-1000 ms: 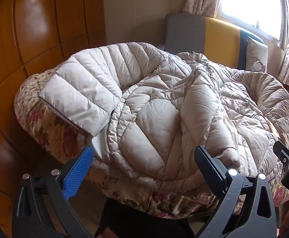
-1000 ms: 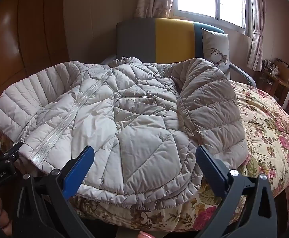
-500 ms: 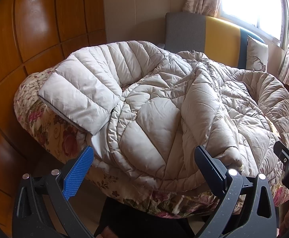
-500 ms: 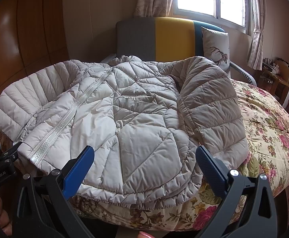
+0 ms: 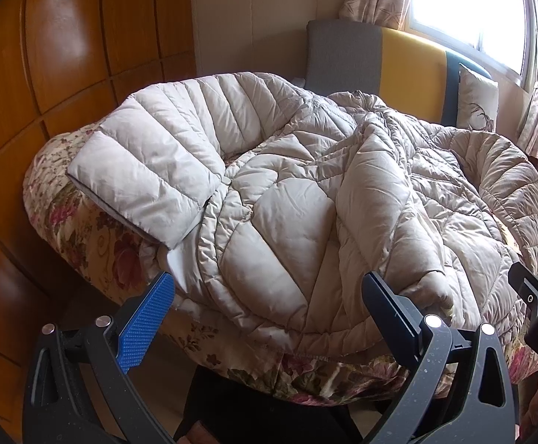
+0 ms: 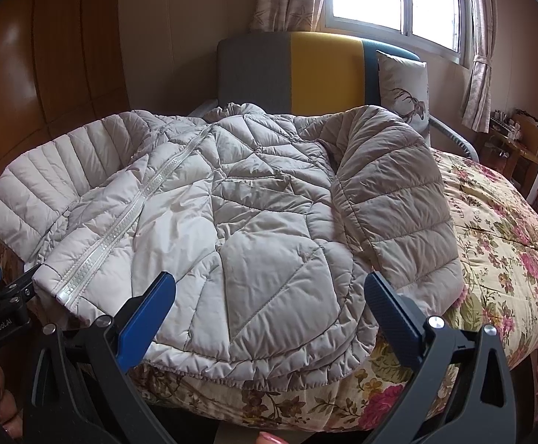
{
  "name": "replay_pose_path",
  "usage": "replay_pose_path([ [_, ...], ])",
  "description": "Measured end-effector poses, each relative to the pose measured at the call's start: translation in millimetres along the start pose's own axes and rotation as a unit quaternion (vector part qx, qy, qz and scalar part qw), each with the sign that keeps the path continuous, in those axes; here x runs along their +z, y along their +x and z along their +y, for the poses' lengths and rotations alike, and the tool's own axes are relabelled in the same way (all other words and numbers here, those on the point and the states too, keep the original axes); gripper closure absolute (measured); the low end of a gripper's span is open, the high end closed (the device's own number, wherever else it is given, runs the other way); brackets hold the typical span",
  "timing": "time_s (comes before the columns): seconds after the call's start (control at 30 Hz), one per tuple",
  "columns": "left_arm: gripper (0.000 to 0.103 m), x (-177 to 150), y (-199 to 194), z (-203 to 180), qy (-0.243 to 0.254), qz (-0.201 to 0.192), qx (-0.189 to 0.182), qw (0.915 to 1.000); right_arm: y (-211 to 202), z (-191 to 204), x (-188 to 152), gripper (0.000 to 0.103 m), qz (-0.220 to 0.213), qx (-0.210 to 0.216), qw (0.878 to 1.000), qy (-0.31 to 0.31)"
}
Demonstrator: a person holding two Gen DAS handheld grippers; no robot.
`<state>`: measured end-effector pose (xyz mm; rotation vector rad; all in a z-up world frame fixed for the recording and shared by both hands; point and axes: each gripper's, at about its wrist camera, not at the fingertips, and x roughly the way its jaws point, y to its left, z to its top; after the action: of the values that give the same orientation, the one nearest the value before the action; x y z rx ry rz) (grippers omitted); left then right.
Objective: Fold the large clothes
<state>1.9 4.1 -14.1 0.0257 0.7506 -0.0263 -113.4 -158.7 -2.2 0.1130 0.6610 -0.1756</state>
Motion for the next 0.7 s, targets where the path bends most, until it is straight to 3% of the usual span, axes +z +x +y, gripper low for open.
replay_pose_path([
  [0.7,0.003,1.2,0.7,-1.0,0.000,0.004,-0.003,1.0000,4.6,-0.8,-2.0,0.002,0.006,0.004,1.000,-0.003],
])
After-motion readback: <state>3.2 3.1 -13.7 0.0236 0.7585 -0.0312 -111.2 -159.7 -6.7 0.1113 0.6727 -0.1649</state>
